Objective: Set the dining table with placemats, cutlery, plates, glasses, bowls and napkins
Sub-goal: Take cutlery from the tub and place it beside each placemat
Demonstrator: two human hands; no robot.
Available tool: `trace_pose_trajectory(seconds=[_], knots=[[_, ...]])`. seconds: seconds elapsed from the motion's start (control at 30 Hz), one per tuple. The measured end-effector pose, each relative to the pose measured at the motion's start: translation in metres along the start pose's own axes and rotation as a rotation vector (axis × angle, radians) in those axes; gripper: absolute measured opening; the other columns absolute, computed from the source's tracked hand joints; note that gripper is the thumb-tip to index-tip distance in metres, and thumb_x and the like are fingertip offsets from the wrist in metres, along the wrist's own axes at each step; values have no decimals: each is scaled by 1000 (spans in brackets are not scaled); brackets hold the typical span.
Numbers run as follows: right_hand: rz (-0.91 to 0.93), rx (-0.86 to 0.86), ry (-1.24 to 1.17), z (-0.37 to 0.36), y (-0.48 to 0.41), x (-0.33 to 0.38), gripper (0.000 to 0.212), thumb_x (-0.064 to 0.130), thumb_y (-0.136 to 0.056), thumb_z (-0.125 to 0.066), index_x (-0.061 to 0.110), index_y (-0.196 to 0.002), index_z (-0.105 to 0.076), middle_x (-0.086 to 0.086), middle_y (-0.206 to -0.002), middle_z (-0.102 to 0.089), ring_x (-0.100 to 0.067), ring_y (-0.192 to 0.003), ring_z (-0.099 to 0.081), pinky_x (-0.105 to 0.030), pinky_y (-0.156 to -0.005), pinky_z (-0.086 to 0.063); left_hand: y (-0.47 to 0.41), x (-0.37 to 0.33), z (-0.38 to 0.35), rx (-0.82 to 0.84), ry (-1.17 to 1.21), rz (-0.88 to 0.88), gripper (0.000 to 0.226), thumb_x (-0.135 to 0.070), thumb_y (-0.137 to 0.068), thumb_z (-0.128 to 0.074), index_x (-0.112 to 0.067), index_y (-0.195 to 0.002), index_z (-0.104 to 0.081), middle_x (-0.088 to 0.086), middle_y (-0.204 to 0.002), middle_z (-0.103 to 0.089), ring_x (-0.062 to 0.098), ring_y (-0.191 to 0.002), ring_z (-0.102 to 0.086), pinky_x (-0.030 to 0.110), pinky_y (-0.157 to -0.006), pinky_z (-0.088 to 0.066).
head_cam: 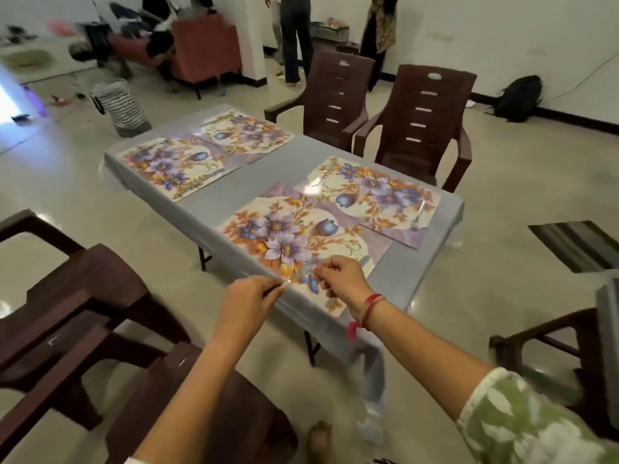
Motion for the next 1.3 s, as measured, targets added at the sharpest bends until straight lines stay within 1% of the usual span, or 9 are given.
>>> trace_pose_trajectory(seconds=[0.2,0.3,0.37,0.57,0.8,0.97,1.07,1.17,1.3], knots=[[-28,-33,42,-25,-118,18,27,9,-88,-61,15,-64,-50,0,-60,-51,-12,-55,-47,-21,-51,-40,-103,59,-28,3,185,217,17,-16,-81,-75,-10,-96,-77,4,-89,-75,20,-83,-69,33,-79,-52],[-96,6,22,-36,-160,8,2,13,-88,-59,13,-88,-57,-7,-78,-60,-17,-62,-51,-28,-56,-44,-143,102,-57,-5,408,406,15,-10,-78,-76,-7,-93,-76,9,-80,-73,24,-74,-69,42,-78,-57],[-134,1,-5,-35,-174,0,10,15,-89,-58,12,-99,-58,-9,-88,-61,-15,-65,-53,-29,-57,-44,-166,130,-70,-48,469,518,15,-10,-80,-74,-7,-95,-76,10,-82,-73,26,-78,-69,46,-79,-57],[-276,-2,-134,-21,-187,-24,8,10,-95,-52,9,-98,-59,-5,-72,-56,-12,-56,-47,-22,-50,-41,-221,196,-103,-5,287,609,22,-16,-86,-69,-7,-105,-73,13,-104,-72,27,-100,-65,33,-88,-49],[-300,32,-161,-23,-200,-27,9,12,-95,-54,7,-98,-61,-2,-69,-57,-11,-55,-48,-20,-49,-41,-249,216,-108,7,63,486,22,-16,-91,-63,-2,-104,-73,17,-105,-70,34,-97,-63,32,-80,-44],[-268,31,-159,-36,-209,-20,8,7,-94,-52,6,-93,-60,-3,-68,-55,-14,-55,-46,-18,-45,-39,-256,217,-108,35,-250,382,22,-23,-94,-58,-12,-103,-75,15,-100,-66,35,-91,-58,37,-71,-46],[-257,44,-142,-41,-209,-22,9,8,-95,-52,6,-93,-61,-4,-70,-55,-13,-55,-46,-17,-45,-40,-256,218,-108,20,-313,343,24,-24,-96,-55,-12,-104,-75,14,-97,-67,32,-87,-59,37,-70,-47],[-254,53,-146,-42,-203,-27,11,9,-95,-52,5,-97,-62,-5,-73,-55,-14,-59,-48,-18,-48,-42,-255,218,-107,5,-372,362,27,-27,-97,-52,-13,-106,-73,12,-100,-67,30,-90,-59,33,-70,-39],[-258,18,-163,-35,-200,-30,13,8,-95,-52,11,-87,-62,-4,-72,-57,-12,-58,-50,-16,-47,-43,-255,218,-106,-10,-454,414,27,-29,-99,-49,-19,-109,-72,9,-102,-67,28,-97,-55,36,-77,-27]])
Point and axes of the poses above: each hand's wrist, its own y-axis away from the middle knuckle, its own z-axis out of the back of the hand, x = y × z, the point moved 6 cm from there along -y, towards the middle knuckle
